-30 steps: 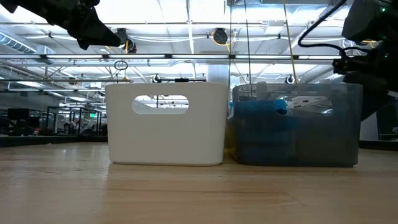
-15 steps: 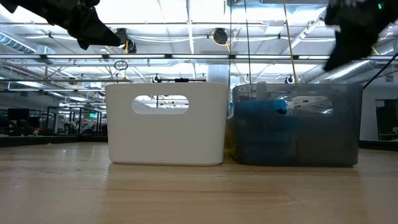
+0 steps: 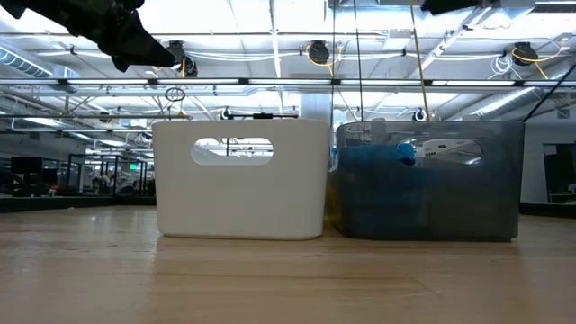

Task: Pick & Place Kitchen Items
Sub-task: Put the bottom plastic restorer bottle into the white bin

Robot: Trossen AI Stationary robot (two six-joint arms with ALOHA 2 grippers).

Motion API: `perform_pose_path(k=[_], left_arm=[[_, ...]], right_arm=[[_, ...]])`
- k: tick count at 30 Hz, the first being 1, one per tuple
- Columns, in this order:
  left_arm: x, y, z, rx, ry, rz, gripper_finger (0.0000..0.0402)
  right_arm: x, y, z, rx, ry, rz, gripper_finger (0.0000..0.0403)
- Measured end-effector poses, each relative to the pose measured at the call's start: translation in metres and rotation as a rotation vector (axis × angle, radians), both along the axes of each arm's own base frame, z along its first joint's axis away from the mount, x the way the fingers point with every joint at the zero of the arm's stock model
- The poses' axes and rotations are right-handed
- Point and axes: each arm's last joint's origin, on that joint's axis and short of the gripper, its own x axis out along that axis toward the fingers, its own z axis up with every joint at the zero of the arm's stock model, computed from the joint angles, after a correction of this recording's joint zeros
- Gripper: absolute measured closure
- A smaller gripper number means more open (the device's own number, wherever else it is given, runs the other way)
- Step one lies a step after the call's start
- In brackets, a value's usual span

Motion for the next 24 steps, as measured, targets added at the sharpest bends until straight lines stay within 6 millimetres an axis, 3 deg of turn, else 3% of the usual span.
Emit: perform_pose_path(k=[4,9,14,20,24], left_arm=[[0.0,0.0,0.0,-0.001,0.0,0.0,0.0323],[0.0,0.0,0.0,-0.001,0.0,0.0,0.0323],[0.0,0.0,0.0,-0.005,-0.002,0.002,0.0323],[0.0,0.0,0.0,-0.002,0.0,0.001,0.0323],[0.0,0.0,0.0,-0.002,0.0,0.001,0.0323]], right_arm=[[-0.002,-0.011,0.008,0.213,0.158,-0.192,0.0155],[-0.004,-0.027,-0.017,0.466,0.451,-0.414,0.0095],[-0.002,-0.044,-0.043,0.563,0.603,-0.489,0.0091],[0.004,-0.066,-0.061,0.666,0.592,-0.42,0.0109],[0.001,-0.081,-0.065,0.664,0.568,-0.463,0.0122]])
